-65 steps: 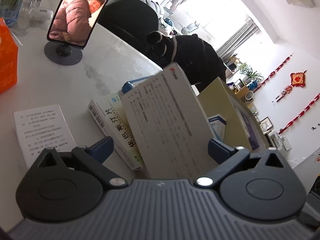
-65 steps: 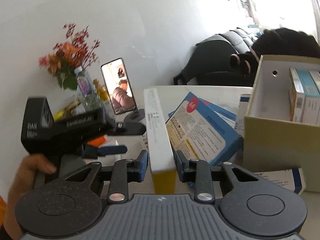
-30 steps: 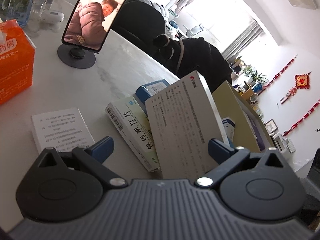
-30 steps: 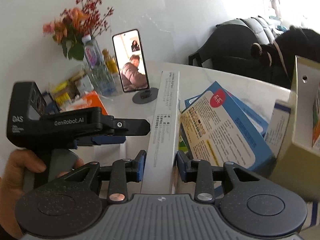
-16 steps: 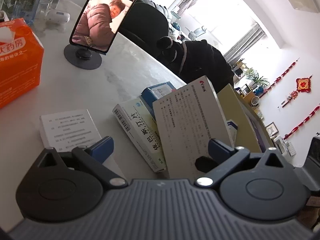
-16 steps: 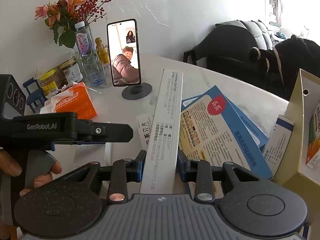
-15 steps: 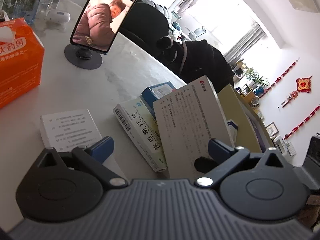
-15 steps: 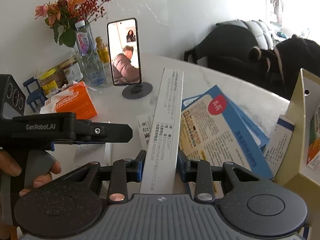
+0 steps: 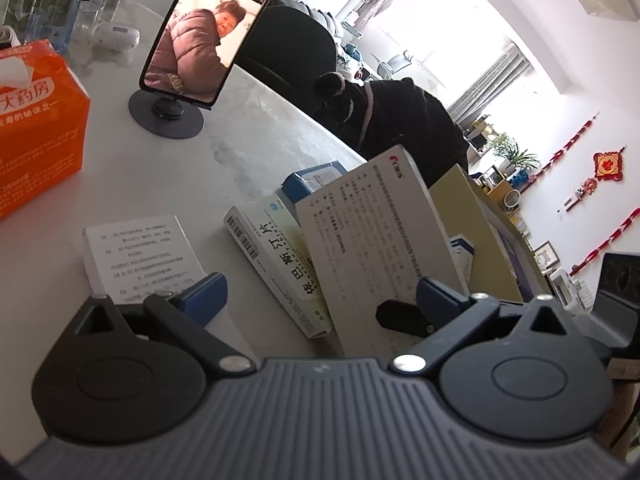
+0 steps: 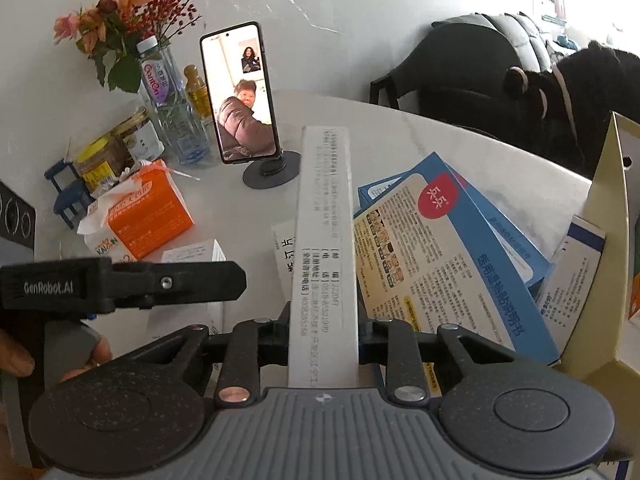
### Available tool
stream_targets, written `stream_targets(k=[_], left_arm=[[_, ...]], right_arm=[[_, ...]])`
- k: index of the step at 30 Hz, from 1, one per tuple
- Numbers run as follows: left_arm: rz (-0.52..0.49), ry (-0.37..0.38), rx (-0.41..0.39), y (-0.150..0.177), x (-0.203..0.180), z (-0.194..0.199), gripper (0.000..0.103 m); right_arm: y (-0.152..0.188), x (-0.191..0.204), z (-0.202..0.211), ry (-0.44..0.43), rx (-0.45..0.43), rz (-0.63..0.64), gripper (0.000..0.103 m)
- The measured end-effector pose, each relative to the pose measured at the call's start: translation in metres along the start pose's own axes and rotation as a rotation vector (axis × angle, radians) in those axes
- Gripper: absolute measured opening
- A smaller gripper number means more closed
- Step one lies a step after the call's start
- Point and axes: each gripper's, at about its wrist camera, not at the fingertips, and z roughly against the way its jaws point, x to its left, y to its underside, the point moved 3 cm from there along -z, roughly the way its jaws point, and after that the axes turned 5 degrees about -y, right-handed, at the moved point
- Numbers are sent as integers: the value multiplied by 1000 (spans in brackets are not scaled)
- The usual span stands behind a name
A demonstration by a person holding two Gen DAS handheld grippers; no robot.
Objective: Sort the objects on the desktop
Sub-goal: 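Lift the narrow white box with the right tool toward the deep box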
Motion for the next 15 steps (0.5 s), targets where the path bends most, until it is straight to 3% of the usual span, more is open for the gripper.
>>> stream_targets(k=[15], left_arm=[[-47, 4, 0, 4, -20, 4, 102]], right_arm=[[2, -18, 16, -52, -19, -119, 27]])
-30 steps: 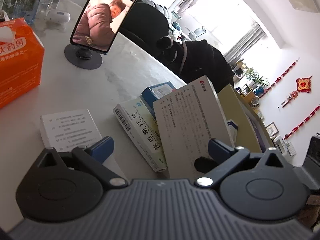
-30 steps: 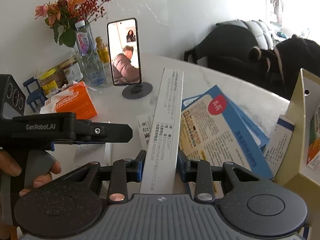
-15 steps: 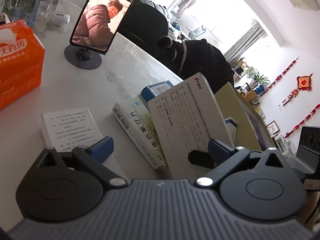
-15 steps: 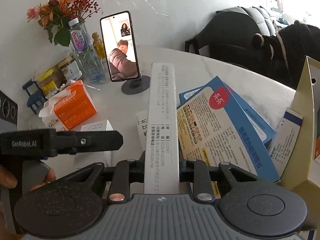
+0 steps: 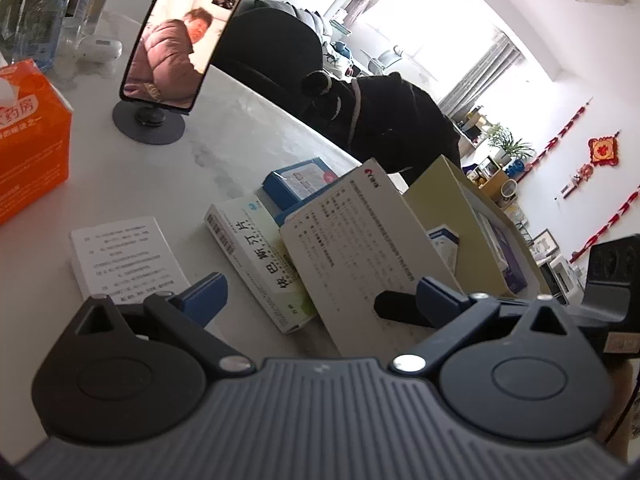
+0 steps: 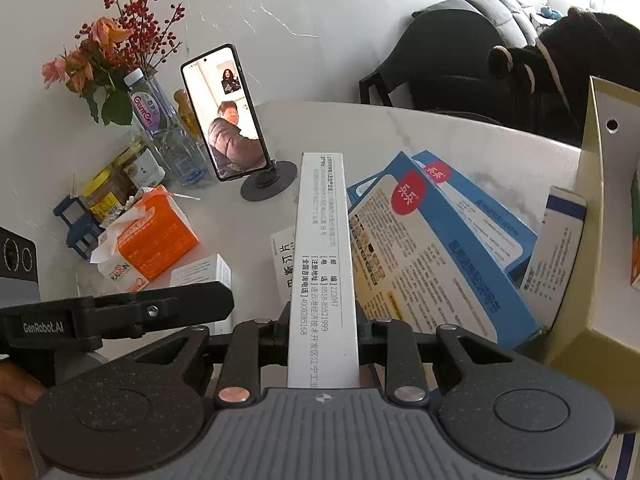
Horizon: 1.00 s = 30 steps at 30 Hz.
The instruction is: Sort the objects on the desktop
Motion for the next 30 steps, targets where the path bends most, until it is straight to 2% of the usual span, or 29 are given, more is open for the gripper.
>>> stream_targets(k=[12, 17, 21, 26, 30], left_arm=[[-34, 11, -12, 0, -15, 4, 102], [-61, 61, 25, 5, -27, -4, 102], [-114, 193, 97, 16, -37, -11, 102], [-150, 437, 199, 32, -51, -25, 103], [-198, 531, 213, 38, -71, -32, 103]], right_arm=[[-7, -19, 26, -23, -62, -100, 27], [-9, -28, 30, -46, -63, -146, 27], [-11, -35, 33, -66, -67, -188, 27], [-15, -41, 42, -81, -75, -208, 27], [-18, -44, 50, -104, -86, -229, 27]])
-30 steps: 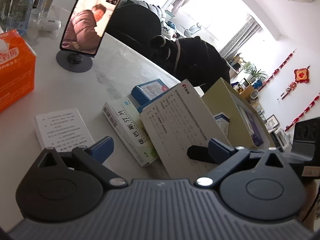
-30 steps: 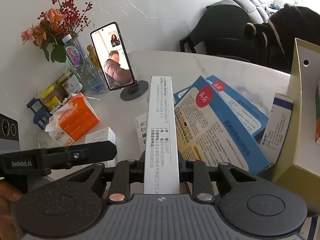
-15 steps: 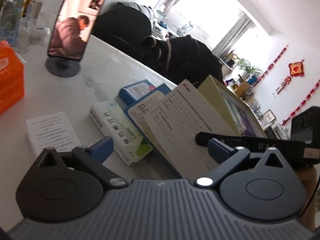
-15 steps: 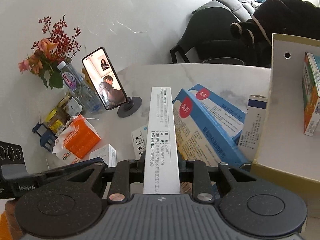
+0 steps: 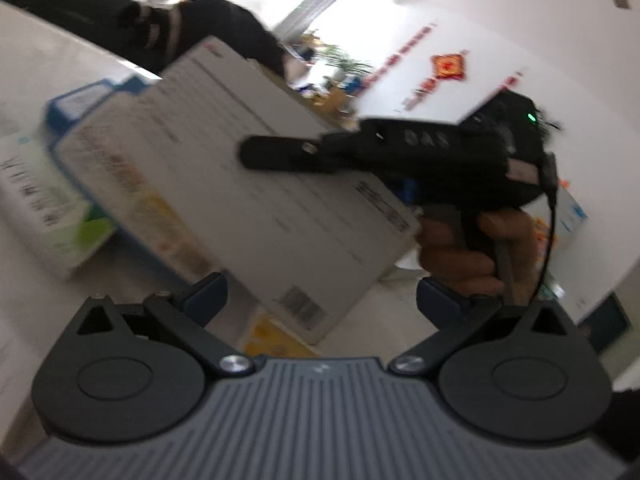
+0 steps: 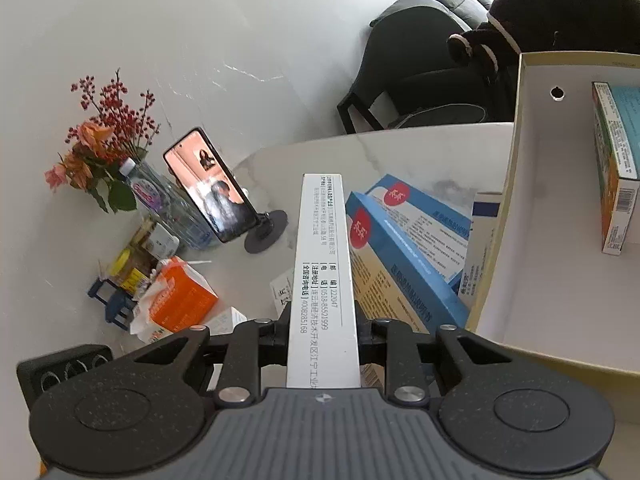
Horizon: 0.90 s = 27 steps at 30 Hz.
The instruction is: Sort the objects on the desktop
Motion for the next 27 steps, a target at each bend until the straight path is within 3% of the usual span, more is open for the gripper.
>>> stream_targets(k=[5, 12, 16, 27], left_arm=[[-71, 9, -4, -4, -19, -12, 103], [-83, 51, -64, -21, -39, -24, 100], [-107, 37, -84, -32, -52, -37, 99], [-124, 30, -73, -45, -68, -63, 99]], right_arm=[[-4, -2, 17, -25, -33, -34, 27], [-14, -22, 52, -75, -129, -136, 28], [-21, -36, 69, -83, -192, -190, 28], [-29, -70, 99, -71, -303, -269, 28]])
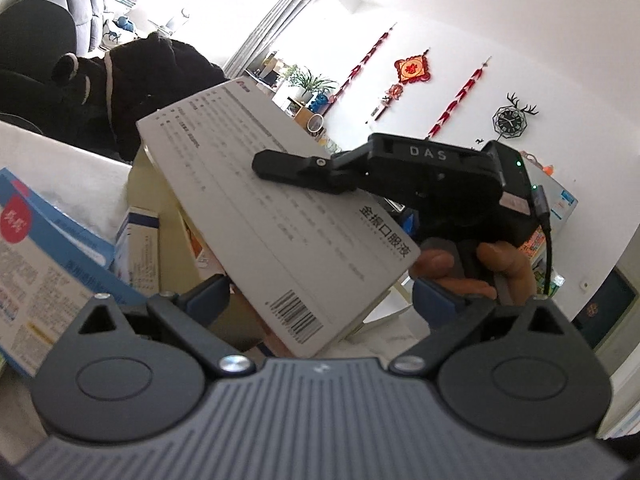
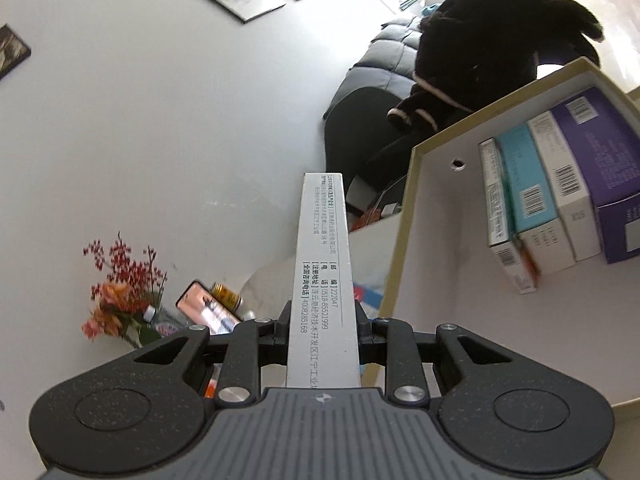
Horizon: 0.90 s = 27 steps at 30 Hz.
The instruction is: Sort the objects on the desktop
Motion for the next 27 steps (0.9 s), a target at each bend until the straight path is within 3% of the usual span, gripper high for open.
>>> stream_targets(k=[6, 19, 27], left_arm=[[11, -10, 32, 1, 1, -11, 99], [6, -11, 23, -1, -2, -12, 99], [-7, -26, 13, -6, -6, -14, 99]], right_arm=[[-2, -19, 2, 22, -14, -35, 28], [-4, -27, 0, 13, 18, -40, 29], [-6, -36, 3, -10, 15, -112, 28]])
